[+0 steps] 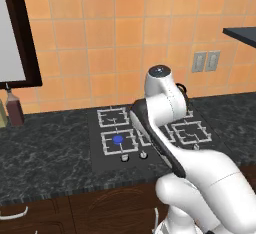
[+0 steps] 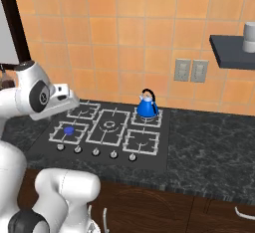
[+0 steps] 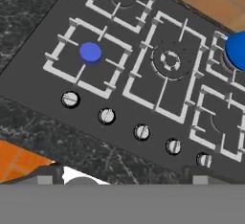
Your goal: Turn off the front left burner of the stove.
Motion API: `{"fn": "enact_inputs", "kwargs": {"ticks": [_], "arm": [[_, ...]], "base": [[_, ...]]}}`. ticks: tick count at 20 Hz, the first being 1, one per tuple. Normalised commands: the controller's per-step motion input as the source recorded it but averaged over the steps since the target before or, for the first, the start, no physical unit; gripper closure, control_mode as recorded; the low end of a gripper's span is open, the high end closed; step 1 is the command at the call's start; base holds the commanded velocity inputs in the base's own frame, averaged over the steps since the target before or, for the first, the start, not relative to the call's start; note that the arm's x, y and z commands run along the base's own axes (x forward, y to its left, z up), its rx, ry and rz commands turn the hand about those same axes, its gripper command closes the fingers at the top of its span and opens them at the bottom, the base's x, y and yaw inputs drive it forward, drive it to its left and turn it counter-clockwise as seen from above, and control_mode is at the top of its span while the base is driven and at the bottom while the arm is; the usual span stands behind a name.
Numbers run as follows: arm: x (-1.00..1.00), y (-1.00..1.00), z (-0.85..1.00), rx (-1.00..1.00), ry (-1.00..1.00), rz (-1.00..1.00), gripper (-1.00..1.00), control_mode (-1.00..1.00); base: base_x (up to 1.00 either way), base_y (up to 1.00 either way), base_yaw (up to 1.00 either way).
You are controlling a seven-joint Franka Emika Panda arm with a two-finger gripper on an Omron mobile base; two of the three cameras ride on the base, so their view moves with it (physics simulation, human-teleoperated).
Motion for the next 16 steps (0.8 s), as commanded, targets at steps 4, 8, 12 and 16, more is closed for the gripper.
{"fn": "enact_inputs", "kwargs": {"ticks": [4,8,12,16], "arm": [[0.0,1.0,-0.77,-0.17,0.0,0.4,-1.0,-1.0],[0.18,0.84,-0.64,-0.15,0.09,0.33,-1.0,-1.0],[0.45,0.59,-0.52,-0.14,0.21,0.13,-1.0,-1.0],[0.59,0.19,-0.37,-0.07,0.21,0.04,-1.0,-1.0]], "base": [[0.0,0.0,0.0],[0.0,0.0,0.0],[0.0,0.0,0.0],[0.0,0.0,0.0]]}}
